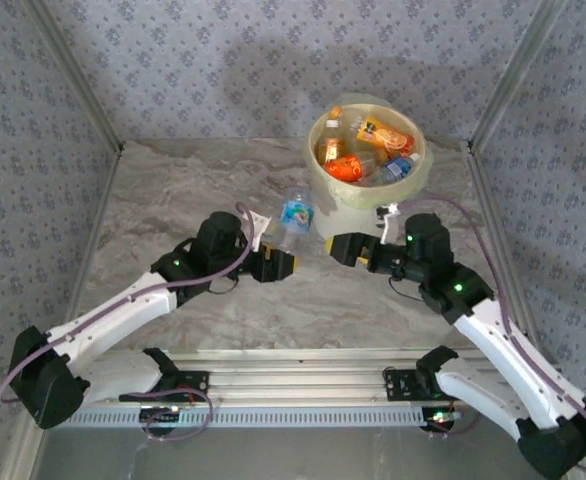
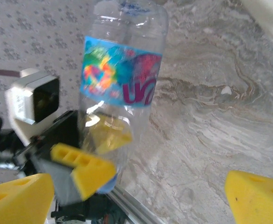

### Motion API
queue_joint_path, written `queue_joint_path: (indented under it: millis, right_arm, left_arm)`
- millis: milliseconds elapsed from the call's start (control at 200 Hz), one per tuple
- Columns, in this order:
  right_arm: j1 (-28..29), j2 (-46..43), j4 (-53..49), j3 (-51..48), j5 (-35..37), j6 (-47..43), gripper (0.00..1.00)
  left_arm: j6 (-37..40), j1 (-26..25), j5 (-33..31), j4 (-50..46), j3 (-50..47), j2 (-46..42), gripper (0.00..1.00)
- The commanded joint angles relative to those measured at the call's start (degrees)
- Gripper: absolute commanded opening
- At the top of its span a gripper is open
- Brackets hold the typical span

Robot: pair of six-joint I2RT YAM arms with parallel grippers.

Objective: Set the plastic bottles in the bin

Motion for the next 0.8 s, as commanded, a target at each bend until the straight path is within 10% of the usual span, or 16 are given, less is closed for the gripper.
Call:
queue_joint_path:
  millis: [0, 535, 794]
  right_arm:
    - [2.93, 3.0, 4.35, 2.9, 3.25, -0.83, 0.97]
    - [8.26, 11.71, 8.75, 7.13, 5.04, -1.16, 0.81]
    - [7.4, 10.21, 1.73, 11.01, 7.17, -5.35, 0.68]
  left_arm:
    - [-4.76, -3.82, -1.79, 4.66, -1.18, -1.57, 0.57]
    - [-4.64, -12.91, -7.39, 6.79, -0.37, -0.8, 0.6]
    - [-2.05, -13.02, -6.83, 4.2, 2.22, -0.99, 0.92]
